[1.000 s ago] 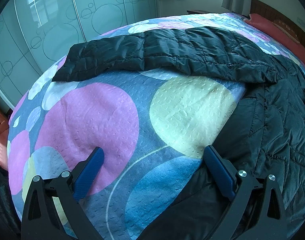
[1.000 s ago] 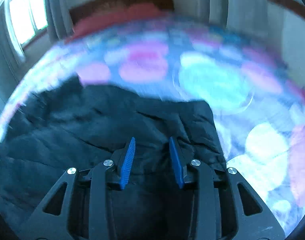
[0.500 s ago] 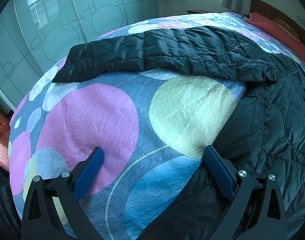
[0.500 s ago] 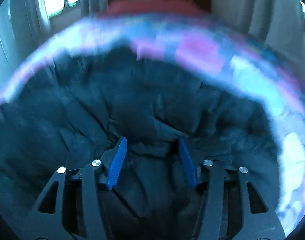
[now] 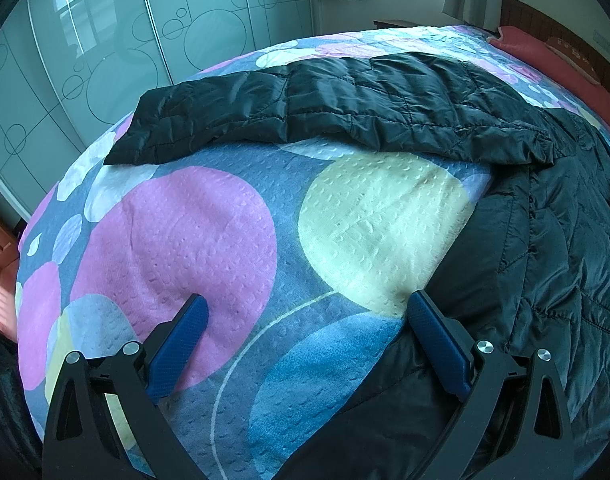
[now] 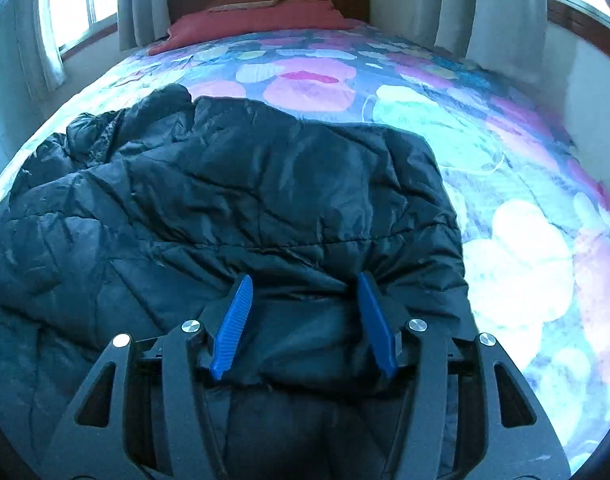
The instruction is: Fold large clothes
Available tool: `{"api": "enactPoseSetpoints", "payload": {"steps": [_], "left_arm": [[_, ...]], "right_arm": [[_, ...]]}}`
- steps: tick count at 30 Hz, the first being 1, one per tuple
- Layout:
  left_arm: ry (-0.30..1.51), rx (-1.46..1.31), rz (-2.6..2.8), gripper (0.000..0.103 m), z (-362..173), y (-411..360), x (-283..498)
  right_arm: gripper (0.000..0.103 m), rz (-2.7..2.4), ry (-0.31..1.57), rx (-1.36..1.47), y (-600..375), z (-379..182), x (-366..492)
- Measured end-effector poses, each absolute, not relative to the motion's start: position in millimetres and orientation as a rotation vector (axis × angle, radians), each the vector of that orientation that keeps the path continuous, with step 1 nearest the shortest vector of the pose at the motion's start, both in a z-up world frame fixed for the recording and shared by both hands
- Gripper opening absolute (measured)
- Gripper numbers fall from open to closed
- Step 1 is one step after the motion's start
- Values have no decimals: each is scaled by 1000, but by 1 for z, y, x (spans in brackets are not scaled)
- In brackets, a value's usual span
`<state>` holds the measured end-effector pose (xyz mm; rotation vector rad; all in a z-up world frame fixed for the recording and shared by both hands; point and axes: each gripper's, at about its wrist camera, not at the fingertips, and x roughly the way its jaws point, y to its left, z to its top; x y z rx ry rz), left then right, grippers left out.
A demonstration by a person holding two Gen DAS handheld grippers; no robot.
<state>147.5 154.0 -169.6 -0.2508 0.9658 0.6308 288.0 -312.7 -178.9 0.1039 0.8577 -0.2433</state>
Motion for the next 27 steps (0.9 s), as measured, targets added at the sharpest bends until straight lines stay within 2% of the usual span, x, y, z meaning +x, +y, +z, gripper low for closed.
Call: {"api": "enactPoseSetpoints", "payload": {"steps": [6, 12, 27], "left_arm": [[964, -255, 628, 99, -170, 155, 148], [963, -259, 628, 99, -170, 155, 148], [986, -340, 498, 99, -161, 177, 140]], "right_arm": [[54, -210, 806, 96, -288, -153, 277], [55, -224, 855, 68, -284, -180, 286], [55, -237, 842, 45, -280, -187, 284]]}}
